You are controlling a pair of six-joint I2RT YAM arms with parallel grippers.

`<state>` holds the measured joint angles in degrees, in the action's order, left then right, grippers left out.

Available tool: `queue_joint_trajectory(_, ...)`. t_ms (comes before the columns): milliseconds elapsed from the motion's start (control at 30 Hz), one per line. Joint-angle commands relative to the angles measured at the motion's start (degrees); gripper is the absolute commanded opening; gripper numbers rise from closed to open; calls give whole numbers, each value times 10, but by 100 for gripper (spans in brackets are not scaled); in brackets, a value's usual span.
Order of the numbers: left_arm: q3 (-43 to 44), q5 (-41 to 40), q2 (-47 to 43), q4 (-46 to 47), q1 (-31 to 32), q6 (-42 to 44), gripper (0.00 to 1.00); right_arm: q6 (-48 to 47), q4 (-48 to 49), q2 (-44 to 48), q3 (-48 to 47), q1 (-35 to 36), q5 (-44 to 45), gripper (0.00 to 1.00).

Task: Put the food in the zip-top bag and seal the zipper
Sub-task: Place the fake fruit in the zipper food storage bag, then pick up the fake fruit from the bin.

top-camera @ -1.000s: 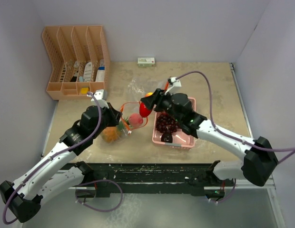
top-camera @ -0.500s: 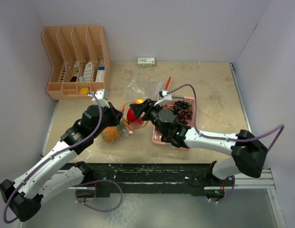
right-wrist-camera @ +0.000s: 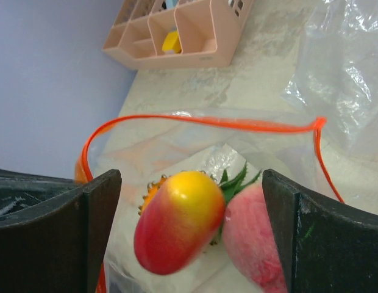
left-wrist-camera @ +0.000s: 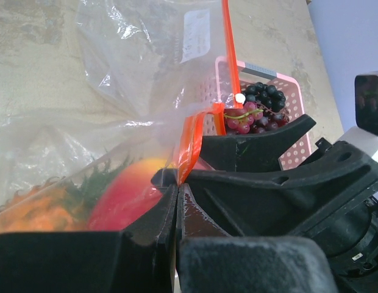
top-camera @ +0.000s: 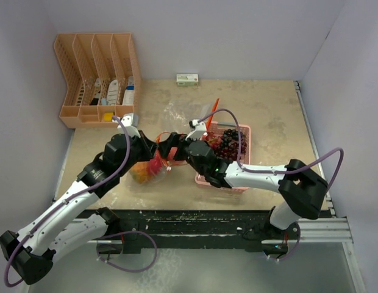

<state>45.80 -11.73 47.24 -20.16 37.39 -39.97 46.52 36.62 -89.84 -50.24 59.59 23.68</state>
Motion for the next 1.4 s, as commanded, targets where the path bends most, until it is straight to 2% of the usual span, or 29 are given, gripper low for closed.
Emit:
queue_joint_trajectory(0,18,2,2,39,0,-9,0,-39,-37,42,-30,3,-65,99)
queue_joint_trajectory(133,15,-5,1,42,0,-5,0,-47,-124,116,-6,3,-47,99)
queue_joint_trajectory(200,14,-5,1,44,0,-5,0,-46,-194,166,1,3,-10,100)
queue_joint_trajectory(333,13,-2,-2,43,0,-1,0,-42,-404,245,-11,2,80,99)
queue_joint_trajectory(400,13,-4,-6,43,0,3,0,-8,-515,258,-20,-3,107,99)
queue_joint_trajectory(533,12,-9,-12,43,-1,7,0,27,-638,268,-12,-52,50,100)
queue_joint_trajectory(667,13,-7,-15,42,0,10,0,29,-656,242,2,-79,-3,99)
queue_joint_trajectory(900,10,-15,-31,25,0,11,0,20,-611,157,16,-88,-62,98)
queue_joint_trajectory(1067,2,-19,-44,24,0,9,0,46,-583,112,49,-90,-65,96)
queue_joint_trajectory(1300,3,-21,-43,15,0,13,0,55,-544,76,72,-93,-70,78)
queue_joint_trajectory(1367,2,-23,-45,15,0,11,0,53,-546,77,70,-93,-73,65)
